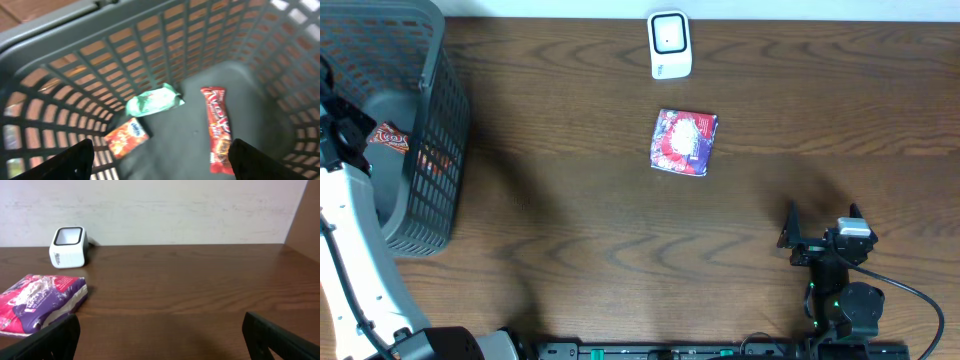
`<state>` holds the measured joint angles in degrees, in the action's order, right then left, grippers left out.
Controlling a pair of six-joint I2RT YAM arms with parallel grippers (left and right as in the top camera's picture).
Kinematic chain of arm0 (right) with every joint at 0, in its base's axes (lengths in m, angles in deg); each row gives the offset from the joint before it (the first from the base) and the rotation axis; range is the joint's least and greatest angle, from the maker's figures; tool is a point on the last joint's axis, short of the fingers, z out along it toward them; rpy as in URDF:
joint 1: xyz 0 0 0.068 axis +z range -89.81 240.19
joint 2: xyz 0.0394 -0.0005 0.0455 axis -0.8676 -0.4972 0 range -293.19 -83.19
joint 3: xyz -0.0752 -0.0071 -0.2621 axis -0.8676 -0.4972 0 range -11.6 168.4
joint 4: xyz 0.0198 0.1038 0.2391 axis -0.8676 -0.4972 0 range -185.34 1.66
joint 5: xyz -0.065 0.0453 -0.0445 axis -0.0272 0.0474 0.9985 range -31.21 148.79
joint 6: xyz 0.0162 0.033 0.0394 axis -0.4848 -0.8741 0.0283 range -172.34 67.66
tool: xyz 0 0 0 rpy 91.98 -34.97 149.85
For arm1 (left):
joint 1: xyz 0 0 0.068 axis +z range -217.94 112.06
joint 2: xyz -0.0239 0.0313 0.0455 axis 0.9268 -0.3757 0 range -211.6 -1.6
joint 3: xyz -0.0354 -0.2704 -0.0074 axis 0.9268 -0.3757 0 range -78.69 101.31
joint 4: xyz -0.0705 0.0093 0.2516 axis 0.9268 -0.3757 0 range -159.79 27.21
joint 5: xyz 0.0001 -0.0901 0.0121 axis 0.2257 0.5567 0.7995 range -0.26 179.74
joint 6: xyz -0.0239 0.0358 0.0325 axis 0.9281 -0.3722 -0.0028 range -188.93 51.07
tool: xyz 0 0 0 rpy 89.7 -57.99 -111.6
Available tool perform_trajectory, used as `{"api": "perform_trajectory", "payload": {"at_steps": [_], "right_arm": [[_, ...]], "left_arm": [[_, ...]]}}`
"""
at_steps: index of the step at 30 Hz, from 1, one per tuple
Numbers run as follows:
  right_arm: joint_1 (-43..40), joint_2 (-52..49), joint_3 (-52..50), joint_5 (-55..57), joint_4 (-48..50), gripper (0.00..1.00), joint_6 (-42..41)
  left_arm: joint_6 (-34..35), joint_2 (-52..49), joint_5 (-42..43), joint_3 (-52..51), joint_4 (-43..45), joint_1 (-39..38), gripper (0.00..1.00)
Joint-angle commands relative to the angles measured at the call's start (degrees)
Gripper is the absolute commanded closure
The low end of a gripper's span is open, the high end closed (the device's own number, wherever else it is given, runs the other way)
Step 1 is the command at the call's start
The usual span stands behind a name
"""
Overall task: Scan the item barcode
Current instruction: 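Move the left gripper back into the basket toward the red snack bar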
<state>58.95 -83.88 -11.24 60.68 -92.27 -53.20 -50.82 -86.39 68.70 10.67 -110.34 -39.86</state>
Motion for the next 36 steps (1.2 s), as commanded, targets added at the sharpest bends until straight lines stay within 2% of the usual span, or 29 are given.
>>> {"api": "perform_trajectory", "payload": {"at_steps": [1,14,24,29,36], "right_arm": [[0.5,0.3,0.0,-0.1,-0.2,0.01,-0.6],[0.5,0.3,0.0,-0.1,-0.2,0.01,-0.6],[0.5,0.3,0.0,-0.1,-0.2,0.01,-0.6],[0.5,0.3,0.0,-0.1,-0.2,0.01,-0.6],[0.5,0.3,0.0,-0.1,-0.2,0.01,-0.6]], "left_arm": [[-0.5,-0.3,3.9,-0.2,3.0,0.2,0.14],[-0.5,-6.8,5.6,-0.2,12.9,0.2,0.14],[-0.2,-17.4,5.6,-0.2,15.3,0.2,0.14],[2.7,-22.0,5.7,-0.2,15.5,0.1,0.14],[3.0,-27.2,16.4,-0.2,16.0,0.1,0.14]]}}
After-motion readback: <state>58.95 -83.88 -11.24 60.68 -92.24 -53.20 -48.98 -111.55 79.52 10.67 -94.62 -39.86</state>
